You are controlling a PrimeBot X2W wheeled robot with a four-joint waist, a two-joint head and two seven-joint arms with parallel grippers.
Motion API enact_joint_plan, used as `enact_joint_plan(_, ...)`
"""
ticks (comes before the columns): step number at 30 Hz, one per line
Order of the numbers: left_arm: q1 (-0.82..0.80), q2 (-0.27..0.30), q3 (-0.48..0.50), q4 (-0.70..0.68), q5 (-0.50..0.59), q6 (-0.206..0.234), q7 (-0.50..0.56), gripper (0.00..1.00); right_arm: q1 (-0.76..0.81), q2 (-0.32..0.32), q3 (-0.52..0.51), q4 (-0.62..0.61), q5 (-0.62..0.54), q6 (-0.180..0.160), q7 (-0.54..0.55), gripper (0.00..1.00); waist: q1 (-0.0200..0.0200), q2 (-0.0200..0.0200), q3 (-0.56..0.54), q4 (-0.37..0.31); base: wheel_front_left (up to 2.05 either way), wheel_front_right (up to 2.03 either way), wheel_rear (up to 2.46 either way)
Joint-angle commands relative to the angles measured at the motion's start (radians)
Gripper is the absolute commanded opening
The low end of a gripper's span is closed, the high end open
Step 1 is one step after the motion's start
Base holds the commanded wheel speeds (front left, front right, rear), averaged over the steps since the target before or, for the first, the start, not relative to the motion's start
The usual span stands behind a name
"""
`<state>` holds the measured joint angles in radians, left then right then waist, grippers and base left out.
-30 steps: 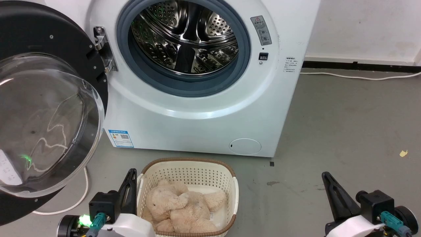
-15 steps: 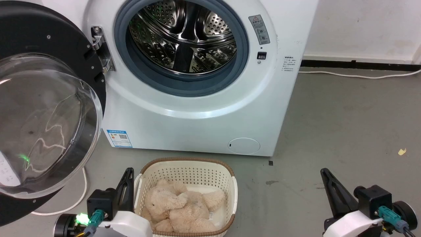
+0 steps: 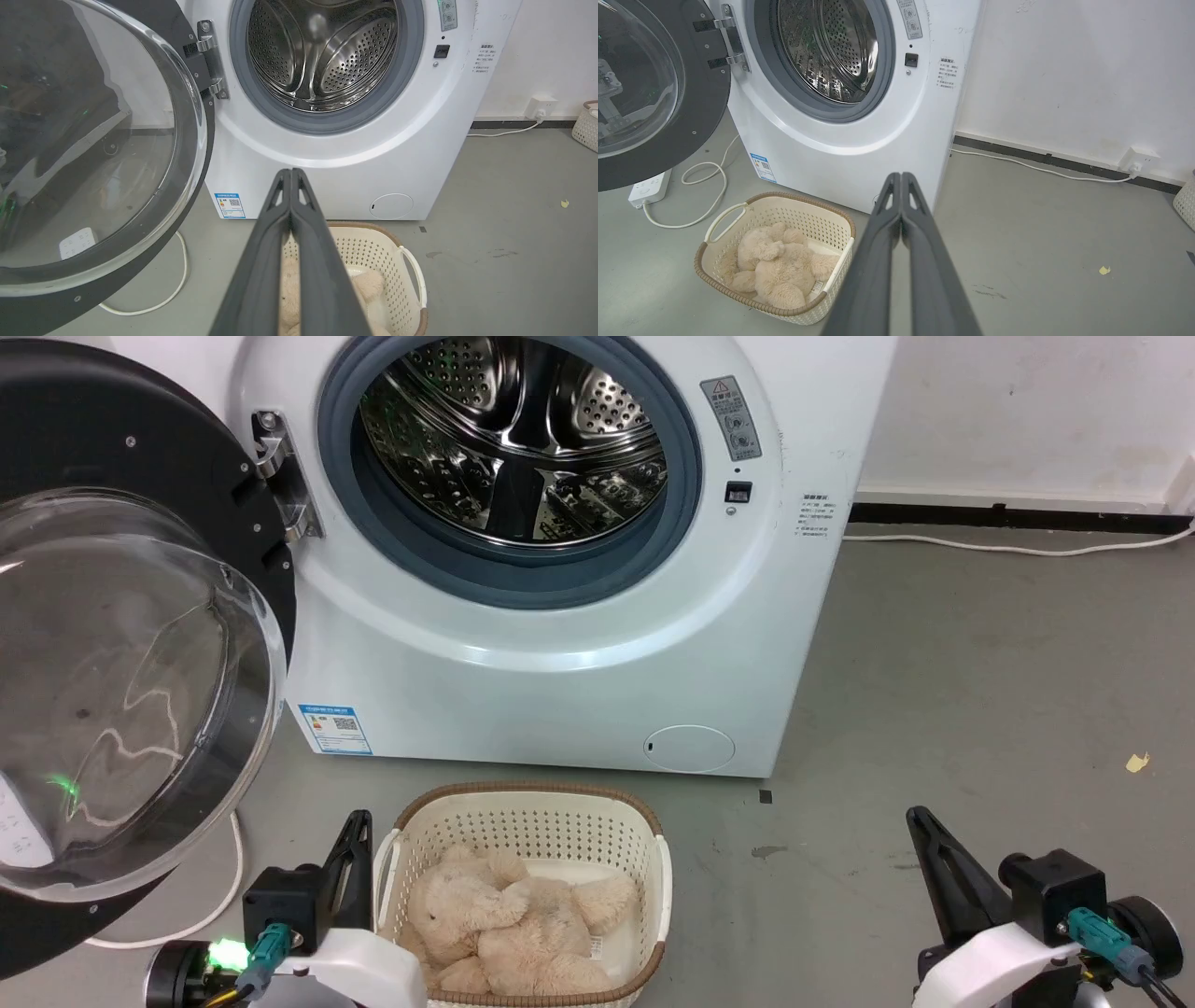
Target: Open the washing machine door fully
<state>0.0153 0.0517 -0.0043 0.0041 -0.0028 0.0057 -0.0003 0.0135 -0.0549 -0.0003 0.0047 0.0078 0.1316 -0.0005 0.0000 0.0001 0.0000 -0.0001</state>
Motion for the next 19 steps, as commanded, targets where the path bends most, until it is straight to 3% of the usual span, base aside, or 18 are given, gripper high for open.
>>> enact_joint_plan(1, -0.015, -0.001, 0.004, -0.004, 0.003, -0.006, 0.0, 0.0, -0.013, 0.005, 0.0, -0.005, -0.008, -0.001, 0.0, 0.0, 0.0, -0.0001, 0.0, 0.0, 0.0, 0.0, 0.0)
enact_joint_plan(19, -0.015, -0.001, 0.004, -0.004, 0.003, -0.006, 0.0, 0.0, -0.013, 0.005, 0.0, -0.005, -0.008, -0.001, 0.0, 0.0, 0.0, -0.0001, 0.0, 0.0, 0.0, 0.0, 0.0)
